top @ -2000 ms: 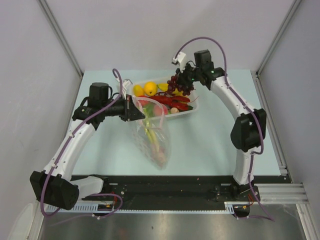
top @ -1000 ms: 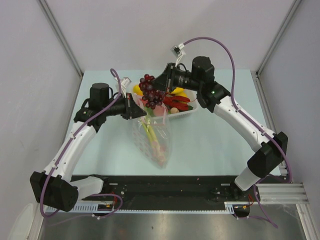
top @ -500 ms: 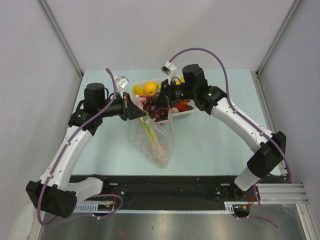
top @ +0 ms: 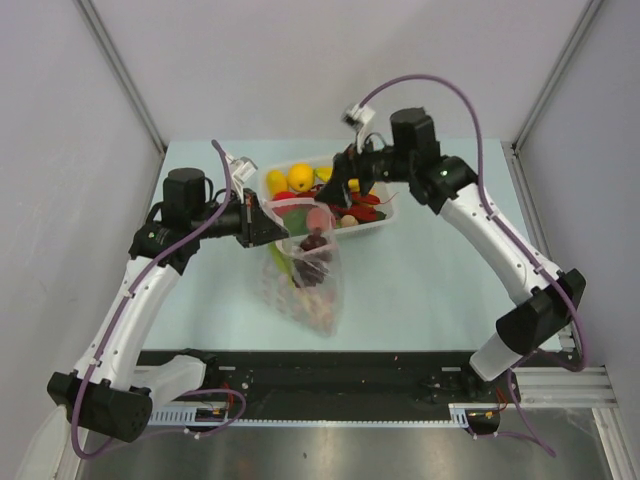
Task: Place the food in the zip-top bag and seal the zipper
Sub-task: Place the fake fruit in the zipper food storage bag, then pick up the fake fruit from the bin.
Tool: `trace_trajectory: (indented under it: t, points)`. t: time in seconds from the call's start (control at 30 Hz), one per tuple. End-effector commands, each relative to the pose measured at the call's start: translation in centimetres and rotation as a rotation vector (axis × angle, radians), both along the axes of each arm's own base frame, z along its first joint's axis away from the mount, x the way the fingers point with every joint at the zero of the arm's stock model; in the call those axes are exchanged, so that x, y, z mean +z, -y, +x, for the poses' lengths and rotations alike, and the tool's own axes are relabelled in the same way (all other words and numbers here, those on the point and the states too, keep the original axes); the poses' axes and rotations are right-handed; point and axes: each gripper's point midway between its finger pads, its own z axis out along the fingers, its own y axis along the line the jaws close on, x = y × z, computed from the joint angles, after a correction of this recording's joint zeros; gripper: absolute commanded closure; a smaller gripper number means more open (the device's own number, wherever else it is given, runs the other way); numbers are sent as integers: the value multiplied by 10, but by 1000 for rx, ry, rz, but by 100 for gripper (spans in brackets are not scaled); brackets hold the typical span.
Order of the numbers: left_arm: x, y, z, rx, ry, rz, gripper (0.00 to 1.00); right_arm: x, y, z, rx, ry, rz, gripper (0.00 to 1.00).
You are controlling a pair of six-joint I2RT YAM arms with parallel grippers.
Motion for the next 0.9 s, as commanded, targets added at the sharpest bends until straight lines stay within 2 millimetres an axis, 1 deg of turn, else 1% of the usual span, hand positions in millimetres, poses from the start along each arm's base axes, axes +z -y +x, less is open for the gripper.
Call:
trace_trajectory:
  t: [0.0, 0.03, 0.07, 0.13, 0.17, 0.2, 0.27, 0.3, 0.37, 0.4, 0.47, 0.5, 0.53, 0.63, 0.8, 0.83, 0.87]
  points:
    - [17, -2, 0, -18, 92, 4, 100, 40, 24, 64, -121, 91, 108, 5]
    - [15, -3, 2, -9, 87, 8, 100, 36, 35, 80, -168, 88, 99, 5]
    - [14, -3, 3, -8, 86, 9, 100, 28, 36, 95, -184, 98, 79, 5]
    - [15, -4, 6, 4, 79, 4, 100, 13, 43, 114, -227, 106, 31, 5]
    - [13, -5, 8, 10, 71, 5, 100, 0, 43, 126, -224, 139, -15, 5]
    - [13, -5, 9, 12, 68, 5, 100, -16, 47, 133, -235, 133, -70, 7]
    - [12, -5, 10, 12, 70, 5, 100, -38, 52, 146, -232, 170, -147, 9]
    - [12, -6, 9, 9, 75, 6, 100, -61, 55, 154, -239, 153, -201, 10]
    - [11, -6, 7, -2, 84, 5, 100, -81, 58, 164, -234, 172, -262, 13]
    - [12, -6, 5, -7, 100, 7, 100, -98, 61, 172, -230, 197, -321, 14]
    - [9, -7, 4, -10, 99, 16, 100, -115, 61, 176, -210, 215, -377, 20]
    - [8, -8, 3, -16, 108, 22, 100, -128, 64, 180, -198, 226, -419, 21]
    - [6, -9, 4, -14, 106, 26, 100, -136, 65, 182, -193, 226, -440, 22]
    - [1, -10, 5, -8, 103, 34, 100, -150, 67, 191, -208, 238, -467, 21]
    - [-1, -10, 8, -1, 98, 35, 100, -145, 63, 213, -241, 324, -455, 19]
    - [-2, -10, 9, 1, 93, 35, 100, -151, 62, 217, -227, 344, -469, 18]
    - [-2, -10, 10, 2, 96, 35, 100, -149, 59, 220, -220, 366, -470, 17]
